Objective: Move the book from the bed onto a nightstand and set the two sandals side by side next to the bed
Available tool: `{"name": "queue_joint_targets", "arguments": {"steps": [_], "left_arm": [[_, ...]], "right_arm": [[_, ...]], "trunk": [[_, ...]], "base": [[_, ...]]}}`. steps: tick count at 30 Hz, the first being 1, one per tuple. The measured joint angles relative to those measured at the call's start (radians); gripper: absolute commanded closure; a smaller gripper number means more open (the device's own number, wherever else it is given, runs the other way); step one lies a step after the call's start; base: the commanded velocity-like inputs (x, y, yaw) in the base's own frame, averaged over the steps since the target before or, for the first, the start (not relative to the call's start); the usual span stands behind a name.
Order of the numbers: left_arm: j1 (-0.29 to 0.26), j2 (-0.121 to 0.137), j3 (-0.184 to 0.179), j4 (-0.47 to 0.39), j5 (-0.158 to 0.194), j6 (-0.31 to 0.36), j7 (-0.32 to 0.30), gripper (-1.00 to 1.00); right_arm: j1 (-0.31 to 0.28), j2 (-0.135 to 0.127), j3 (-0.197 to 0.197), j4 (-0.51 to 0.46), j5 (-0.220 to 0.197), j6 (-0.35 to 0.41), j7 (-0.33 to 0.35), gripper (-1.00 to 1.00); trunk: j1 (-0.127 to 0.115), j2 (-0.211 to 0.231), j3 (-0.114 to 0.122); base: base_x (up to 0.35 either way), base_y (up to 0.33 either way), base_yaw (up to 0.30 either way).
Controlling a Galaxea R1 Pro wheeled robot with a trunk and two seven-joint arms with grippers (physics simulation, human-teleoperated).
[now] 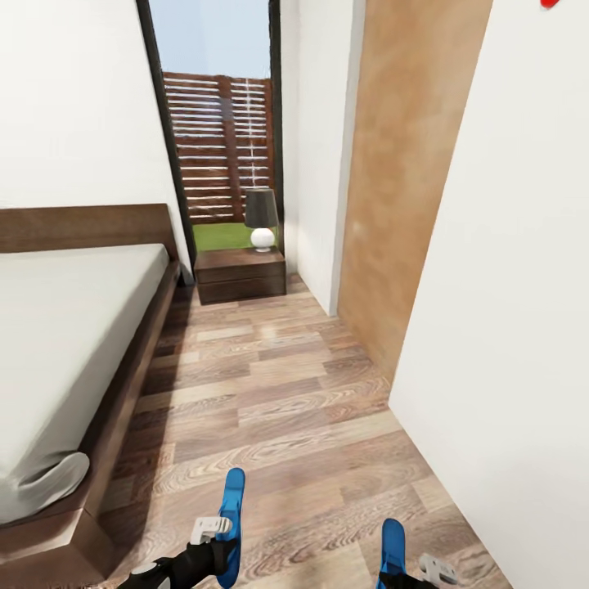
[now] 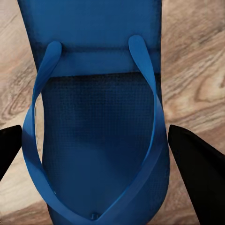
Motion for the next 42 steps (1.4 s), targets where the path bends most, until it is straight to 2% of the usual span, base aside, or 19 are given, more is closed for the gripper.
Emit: {"name": "queue_joint_targets", "arguments": {"steps": [11, 42], "left_arm": [[0.000, 0.000, 0.000, 0.000, 0.000, 0.000, 0.000, 1.00], [0.000, -0.002, -0.002, 0.000, -0.001, 0.000, 0.000, 1.00]], "right_arm": [[0.000, 0.000, 0.000, 0.000, -0.001, 0.000, 0.000, 1.00], [0.000, 0.000, 0.001, 0.000, 0.005, 0.000, 0.000, 1.00]], "trunk": [[0.000, 0.000, 0.000], [-0.001, 0.000, 0.000]], "base": [[0.033, 0.000, 0.200], [0.325, 0.000, 0.003]]}}
